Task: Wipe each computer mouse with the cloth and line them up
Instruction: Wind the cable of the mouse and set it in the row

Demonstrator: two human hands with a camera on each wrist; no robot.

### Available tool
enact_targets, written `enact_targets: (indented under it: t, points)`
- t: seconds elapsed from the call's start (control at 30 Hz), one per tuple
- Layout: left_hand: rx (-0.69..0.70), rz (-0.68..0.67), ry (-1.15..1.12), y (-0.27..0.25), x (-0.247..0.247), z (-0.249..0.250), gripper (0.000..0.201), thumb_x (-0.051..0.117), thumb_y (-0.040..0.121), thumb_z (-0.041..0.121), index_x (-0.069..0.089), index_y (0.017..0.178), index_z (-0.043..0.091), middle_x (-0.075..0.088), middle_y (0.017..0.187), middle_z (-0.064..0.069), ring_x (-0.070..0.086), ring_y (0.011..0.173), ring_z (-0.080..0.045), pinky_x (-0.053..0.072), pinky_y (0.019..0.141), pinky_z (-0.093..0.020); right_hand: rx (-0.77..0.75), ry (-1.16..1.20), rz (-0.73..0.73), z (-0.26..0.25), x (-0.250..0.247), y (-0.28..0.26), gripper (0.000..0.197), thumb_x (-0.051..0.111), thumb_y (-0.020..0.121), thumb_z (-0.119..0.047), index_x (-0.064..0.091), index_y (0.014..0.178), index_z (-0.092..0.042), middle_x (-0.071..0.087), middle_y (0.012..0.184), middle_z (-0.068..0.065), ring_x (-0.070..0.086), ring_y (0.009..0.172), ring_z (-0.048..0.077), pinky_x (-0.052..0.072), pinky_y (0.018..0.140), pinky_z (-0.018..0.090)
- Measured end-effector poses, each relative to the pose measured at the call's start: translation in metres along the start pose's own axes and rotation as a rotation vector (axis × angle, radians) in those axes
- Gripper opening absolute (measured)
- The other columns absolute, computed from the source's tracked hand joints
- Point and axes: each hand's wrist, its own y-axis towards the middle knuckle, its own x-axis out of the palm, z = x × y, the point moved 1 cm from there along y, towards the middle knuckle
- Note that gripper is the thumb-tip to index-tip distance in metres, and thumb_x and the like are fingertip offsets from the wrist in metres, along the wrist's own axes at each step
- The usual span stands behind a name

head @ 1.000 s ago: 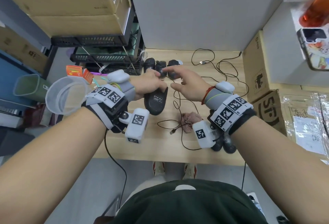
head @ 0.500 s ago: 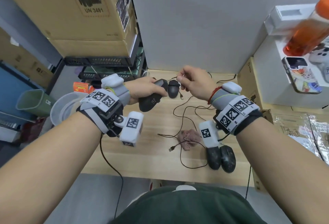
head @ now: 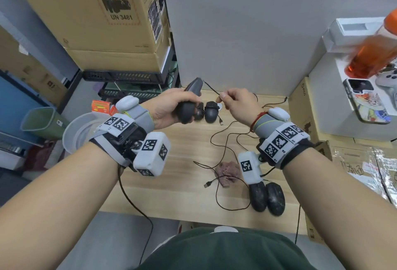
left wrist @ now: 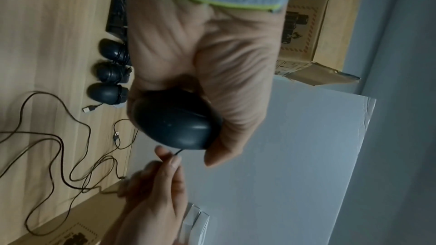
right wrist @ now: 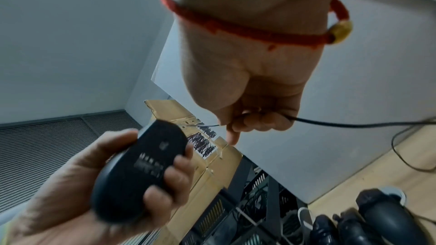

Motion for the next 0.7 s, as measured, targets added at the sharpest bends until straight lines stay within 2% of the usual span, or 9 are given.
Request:
enact_targets:
  t: [0.13, 0.23, 0.33, 0.43, 0.5, 0.57, 0.6, 0.67, 0.7]
  points:
    - [0.074, -0.007, -0.132, 0.004, 0.008, 0.002, 0.025, 0.067, 0.092, 0.011, 0.053, 0.113, 0.006, 0.063, 0.097, -0.013, 0.066, 0.088, -0.025, 0.056, 0.074, -0.036, 0.041, 0.189, -0.105, -0.005, 0.024, -0.003, 0.051, 0.039, 0.104, -0.043, 0.065, 0.068, -0.018, 0.054, 0.047, -0.004, 0.048, 0.043, 0.012, 0.039, 0.058, 0.027]
    - [0.086, -0.051, -0.164, 0.006, 0.013, 0.0, 0.034, 0.066, 0.093, 0.02, 0.054, 0.116, -0.001, 0.059, 0.105, -0.023, 0.061, 0.09, -0.036, 0.053, 0.074, -0.039, 0.052, 0.286, -0.157, -0.011, 0.037, -0.007, 0.056, 0.036, 0.105, -0.045, 0.062, 0.065, -0.016, 0.052, 0.049, 0.005, 0.043, 0.039, 0.014, 0.037, 0.049, 0.024]
    - [0.109, 0.04, -0.175, 0.01, 0.013, -0.002, 0.043, 0.066, 0.094, 0.029, 0.054, 0.117, -0.005, 0.057, 0.102, -0.026, 0.056, 0.093, -0.042, 0.045, 0.083, -0.046, 0.047, 0.312, -0.186, -0.014, 0.044, -0.01, 0.055, 0.038, 0.105, -0.042, 0.062, 0.063, -0.016, 0.048, 0.046, -0.007, 0.039, 0.038, 0.008, 0.033, 0.046, 0.021]
    - [0.134, 0.11, -0.181, 0.012, 0.01, 0.0, 0.05, 0.068, 0.086, 0.042, 0.053, 0.113, 0.003, 0.061, 0.089, -0.012, 0.068, 0.09, -0.029, 0.055, 0.078, -0.038, 0.022, 0.237, -0.212, -0.013, 0.044, -0.013, 0.051, 0.043, 0.103, -0.044, 0.064, 0.064, -0.018, 0.043, 0.054, -0.003, 0.036, 0.044, 0.007, 0.032, 0.052, 0.025]
    - [0.13, 0.08, -0.159, 0.013, 0.006, 0.001, 0.05, 0.066, 0.085, 0.048, 0.052, 0.109, 0.005, 0.058, 0.085, -0.009, 0.064, 0.086, -0.023, 0.056, 0.073, -0.033, -0.006, 0.167, -0.211, -0.01, 0.042, -0.015, 0.047, 0.047, 0.102, -0.043, 0.063, 0.065, -0.018, 0.04, 0.057, -0.001, 0.034, 0.047, 0.01, 0.031, 0.054, 0.027]
    - [0.113, 0.051, -0.152, 0.014, 0.003, 0.0, 0.035, 0.062, 0.097, 0.037, 0.051, 0.11, 0.006, 0.053, 0.094, -0.013, 0.056, 0.092, -0.028, 0.052, 0.073, -0.033, -0.013, 0.12, -0.193, -0.006, 0.04, -0.015, 0.045, 0.051, 0.101, -0.043, 0.062, 0.063, -0.021, 0.044, 0.057, 0.001, 0.038, 0.051, 0.01, 0.034, 0.056, 0.03]
    - [0.108, 0.048, -0.162, 0.014, 0.001, 0.0, 0.026, 0.06, 0.1, 0.028, 0.052, 0.111, 0.006, 0.051, 0.099, -0.015, 0.054, 0.095, -0.03, 0.052, 0.07, -0.033, -0.016, 0.119, -0.186, -0.005, 0.039, -0.014, 0.045, 0.052, 0.099, -0.045, 0.062, 0.062, -0.021, 0.051, 0.06, 0.006, 0.043, 0.056, 0.012, 0.039, 0.061, 0.033]
    - [0.118, 0.049, -0.193, 0.014, -0.003, 0.0, 0.018, 0.058, 0.1, 0.017, 0.054, 0.112, 0.005, 0.051, 0.104, -0.017, 0.059, 0.094, -0.031, 0.054, 0.062, -0.031, -0.016, 0.126, -0.17, -0.002, 0.038, -0.012, 0.046, 0.054, 0.098, -0.046, 0.063, 0.06, -0.022, 0.06, 0.069, 0.014, 0.048, 0.063, 0.016, 0.043, 0.066, 0.035]
    - [0.132, 0.057, -0.196, 0.014, -0.004, 0.001, 0.017, 0.058, 0.1, 0.016, 0.055, 0.112, 0.004, 0.054, 0.103, -0.016, 0.064, 0.088, -0.029, 0.055, 0.061, -0.03, -0.018, 0.123, -0.167, -0.002, 0.035, -0.012, 0.045, 0.055, 0.097, -0.046, 0.063, 0.06, -0.022, 0.057, 0.066, 0.012, 0.045, 0.061, 0.015, 0.04, 0.064, 0.033]
